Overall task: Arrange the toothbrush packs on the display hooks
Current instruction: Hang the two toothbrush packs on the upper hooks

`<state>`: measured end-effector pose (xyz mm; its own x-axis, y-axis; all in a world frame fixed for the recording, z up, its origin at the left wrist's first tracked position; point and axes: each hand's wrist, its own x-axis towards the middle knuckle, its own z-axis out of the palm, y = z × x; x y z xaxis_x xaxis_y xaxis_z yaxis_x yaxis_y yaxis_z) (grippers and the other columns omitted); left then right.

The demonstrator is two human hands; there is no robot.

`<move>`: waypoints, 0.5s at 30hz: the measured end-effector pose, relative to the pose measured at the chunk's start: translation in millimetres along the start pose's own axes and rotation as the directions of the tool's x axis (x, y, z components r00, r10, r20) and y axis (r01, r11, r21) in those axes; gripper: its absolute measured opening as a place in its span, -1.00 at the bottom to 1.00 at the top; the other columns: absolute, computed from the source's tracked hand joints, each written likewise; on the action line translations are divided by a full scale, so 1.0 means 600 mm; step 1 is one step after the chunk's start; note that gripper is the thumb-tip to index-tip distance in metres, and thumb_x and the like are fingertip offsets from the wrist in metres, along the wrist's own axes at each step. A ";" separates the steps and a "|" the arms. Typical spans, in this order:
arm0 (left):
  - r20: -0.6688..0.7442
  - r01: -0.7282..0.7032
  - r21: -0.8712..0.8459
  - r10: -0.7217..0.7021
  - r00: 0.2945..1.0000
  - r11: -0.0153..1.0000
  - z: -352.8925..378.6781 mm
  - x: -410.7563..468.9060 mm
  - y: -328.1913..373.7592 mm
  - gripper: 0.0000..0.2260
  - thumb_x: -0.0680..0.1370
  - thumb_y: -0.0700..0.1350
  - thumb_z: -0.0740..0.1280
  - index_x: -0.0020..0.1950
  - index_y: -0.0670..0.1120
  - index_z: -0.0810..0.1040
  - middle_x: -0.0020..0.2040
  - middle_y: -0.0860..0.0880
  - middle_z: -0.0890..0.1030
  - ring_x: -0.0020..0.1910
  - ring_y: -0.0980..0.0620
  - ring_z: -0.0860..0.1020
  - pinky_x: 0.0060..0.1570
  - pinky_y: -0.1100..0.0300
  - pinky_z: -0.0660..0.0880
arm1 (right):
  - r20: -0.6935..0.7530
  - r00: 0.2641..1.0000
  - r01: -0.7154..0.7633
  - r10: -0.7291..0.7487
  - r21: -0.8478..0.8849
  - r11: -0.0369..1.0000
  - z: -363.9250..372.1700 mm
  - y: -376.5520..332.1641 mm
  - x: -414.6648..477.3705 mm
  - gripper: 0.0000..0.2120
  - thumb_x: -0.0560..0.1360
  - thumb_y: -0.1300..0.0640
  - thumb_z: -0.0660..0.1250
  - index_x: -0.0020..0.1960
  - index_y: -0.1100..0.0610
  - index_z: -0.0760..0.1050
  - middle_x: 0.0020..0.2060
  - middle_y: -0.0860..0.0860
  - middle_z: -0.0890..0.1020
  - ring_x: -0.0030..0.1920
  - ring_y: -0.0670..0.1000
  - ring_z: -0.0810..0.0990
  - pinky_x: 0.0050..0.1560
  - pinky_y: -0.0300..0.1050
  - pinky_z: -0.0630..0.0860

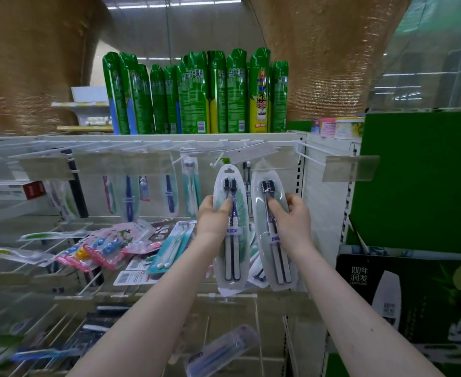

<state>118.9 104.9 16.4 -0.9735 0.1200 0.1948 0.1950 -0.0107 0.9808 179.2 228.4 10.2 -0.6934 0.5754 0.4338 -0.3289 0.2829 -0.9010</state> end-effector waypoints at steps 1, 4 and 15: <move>0.006 -0.003 0.006 0.003 1.000 1.000 -0.001 0.002 -0.002 -0.57 0.57 -0.01 0.26 0.40 -0.12 0.34 0.27 -0.12 0.52 0.22 -0.13 0.50 0.28 -0.12 0.41 | -0.001 1.000 0.006 -0.006 -0.006 1.000 0.003 0.000 0.000 -0.87 0.50 0.01 0.32 -0.09 0.06 0.46 -0.15 0.09 0.61 -0.12 0.14 0.58 -0.03 0.14 0.52; 0.005 -0.025 0.003 0.025 1.000 1.000 -0.007 0.010 -0.007 -0.75 0.58 -0.06 0.25 0.22 -0.13 0.43 0.09 -0.10 0.59 0.02 -0.09 0.57 0.11 -0.01 0.50 | -0.018 0.999 0.045 -0.045 -0.010 0.999 0.009 -0.002 -0.002 -0.88 0.50 -0.01 0.32 -0.07 0.02 0.46 -0.21 0.02 0.60 -0.22 0.06 0.55 -0.08 0.14 0.53; 0.019 -0.042 -0.029 0.042 0.999 0.999 -0.015 0.010 -0.003 -0.87 0.59 -0.10 0.25 0.10 -0.10 0.46 -0.05 -0.08 0.60 -0.14 -0.05 0.56 -0.08 0.05 0.52 | -0.014 0.994 0.111 -0.110 0.046 0.993 0.016 -0.021 -0.012 -0.88 0.50 0.05 0.35 -0.11 0.07 0.43 -0.34 -0.07 0.51 -0.36 -0.10 0.48 -0.28 -0.12 0.47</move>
<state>111.5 96.4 16.2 -0.9619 0.1385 0.2359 0.2319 -0.0443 0.9717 181.9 213.3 18.2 -0.6440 0.5514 0.5303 -0.4330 0.3088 -0.8468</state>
